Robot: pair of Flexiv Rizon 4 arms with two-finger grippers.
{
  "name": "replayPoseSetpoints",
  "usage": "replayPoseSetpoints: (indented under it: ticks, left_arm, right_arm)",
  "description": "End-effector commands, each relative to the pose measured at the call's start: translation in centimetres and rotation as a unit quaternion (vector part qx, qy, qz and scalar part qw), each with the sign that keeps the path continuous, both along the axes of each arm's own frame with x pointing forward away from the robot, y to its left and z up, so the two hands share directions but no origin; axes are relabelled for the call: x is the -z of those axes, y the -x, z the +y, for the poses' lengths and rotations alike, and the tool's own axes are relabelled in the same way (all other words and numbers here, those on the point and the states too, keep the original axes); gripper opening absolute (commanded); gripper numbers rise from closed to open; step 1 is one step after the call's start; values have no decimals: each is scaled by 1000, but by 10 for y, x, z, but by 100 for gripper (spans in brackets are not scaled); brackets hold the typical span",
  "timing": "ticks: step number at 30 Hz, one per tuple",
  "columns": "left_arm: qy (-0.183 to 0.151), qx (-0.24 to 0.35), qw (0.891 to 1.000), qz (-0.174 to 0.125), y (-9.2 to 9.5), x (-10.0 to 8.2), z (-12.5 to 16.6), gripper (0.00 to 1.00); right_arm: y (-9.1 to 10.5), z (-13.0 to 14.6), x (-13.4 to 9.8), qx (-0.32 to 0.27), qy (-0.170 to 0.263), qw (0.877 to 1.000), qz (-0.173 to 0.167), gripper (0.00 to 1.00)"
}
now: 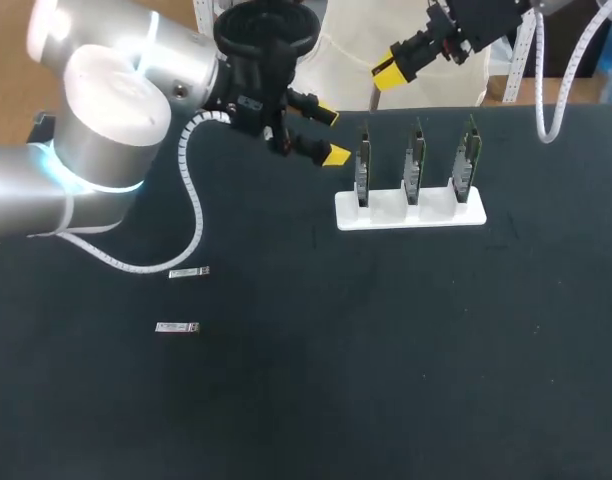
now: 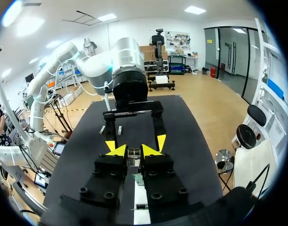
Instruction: Pick up the optical module with the left hand, and insert it into the network port with the right hand.
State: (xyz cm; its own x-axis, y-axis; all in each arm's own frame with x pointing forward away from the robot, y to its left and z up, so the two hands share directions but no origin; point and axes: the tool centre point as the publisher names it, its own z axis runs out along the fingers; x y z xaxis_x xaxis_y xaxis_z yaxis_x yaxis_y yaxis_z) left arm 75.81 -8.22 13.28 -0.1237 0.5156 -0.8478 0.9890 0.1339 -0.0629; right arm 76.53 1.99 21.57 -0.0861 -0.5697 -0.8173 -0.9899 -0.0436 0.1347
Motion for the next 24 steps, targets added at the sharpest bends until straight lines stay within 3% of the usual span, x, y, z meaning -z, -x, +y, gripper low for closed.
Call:
replayPoseSetpoints:
  ticks: [1,24]
  left_arm:
    - [-3,10,1000,4,-3,0,-1,100]
    - [-3,10,1000,4,-3,0,-1,100]
  right_arm:
    - [2,1,-1,-6,5,1000,-4,0]
    - [0,14,28,-45,78,996,-19,0]
